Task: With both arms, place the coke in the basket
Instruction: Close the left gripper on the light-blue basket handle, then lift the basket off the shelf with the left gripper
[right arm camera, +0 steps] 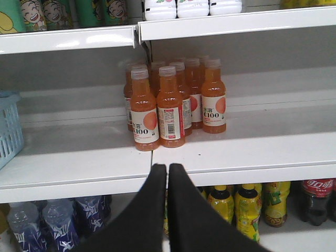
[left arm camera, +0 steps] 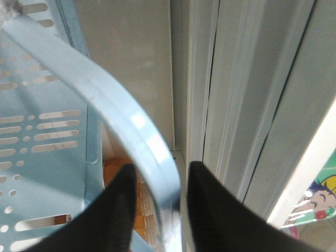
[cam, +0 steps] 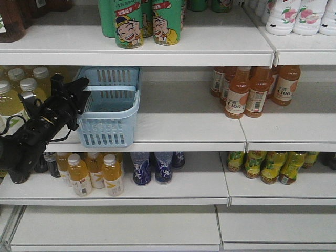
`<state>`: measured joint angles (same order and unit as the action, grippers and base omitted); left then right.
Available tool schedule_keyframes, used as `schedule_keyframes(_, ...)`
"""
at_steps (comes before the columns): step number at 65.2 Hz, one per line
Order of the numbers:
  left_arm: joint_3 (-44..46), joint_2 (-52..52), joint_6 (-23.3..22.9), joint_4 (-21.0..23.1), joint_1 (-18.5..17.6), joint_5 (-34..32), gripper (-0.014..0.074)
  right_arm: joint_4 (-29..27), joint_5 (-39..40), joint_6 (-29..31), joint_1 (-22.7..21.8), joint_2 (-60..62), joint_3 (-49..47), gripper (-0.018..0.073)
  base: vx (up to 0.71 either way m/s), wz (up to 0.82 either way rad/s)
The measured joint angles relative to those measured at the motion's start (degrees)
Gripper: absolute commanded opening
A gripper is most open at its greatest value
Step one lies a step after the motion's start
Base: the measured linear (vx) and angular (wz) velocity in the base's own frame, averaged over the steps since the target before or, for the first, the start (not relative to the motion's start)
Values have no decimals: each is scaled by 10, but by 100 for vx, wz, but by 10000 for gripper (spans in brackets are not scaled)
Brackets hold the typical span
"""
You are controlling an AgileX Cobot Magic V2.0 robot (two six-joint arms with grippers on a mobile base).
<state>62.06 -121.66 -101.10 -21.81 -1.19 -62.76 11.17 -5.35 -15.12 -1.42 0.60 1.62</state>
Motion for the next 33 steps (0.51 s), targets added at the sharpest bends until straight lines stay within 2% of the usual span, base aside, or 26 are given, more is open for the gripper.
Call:
schedule_keyframes(4, 0, 0, -1, -2, 0, -1, -8, 0, 0, 0, 0, 0, 0, -5, 0, 0)
schedule_keyframes(15, 0, 0, -3, -31, 0, -18, -8, 0, 0, 0, 0, 0, 0, -5, 0, 0)
schedule_keyframes(23, 1, 0, -19, -84, 0, -26, -8, 0, 0, 0, 0, 0, 0, -5, 0, 0)
schedule_keyframes(33, 5, 0, -72, -176, 0, -38, -8, 0, 0, 0, 0, 0, 0, -5, 0, 0)
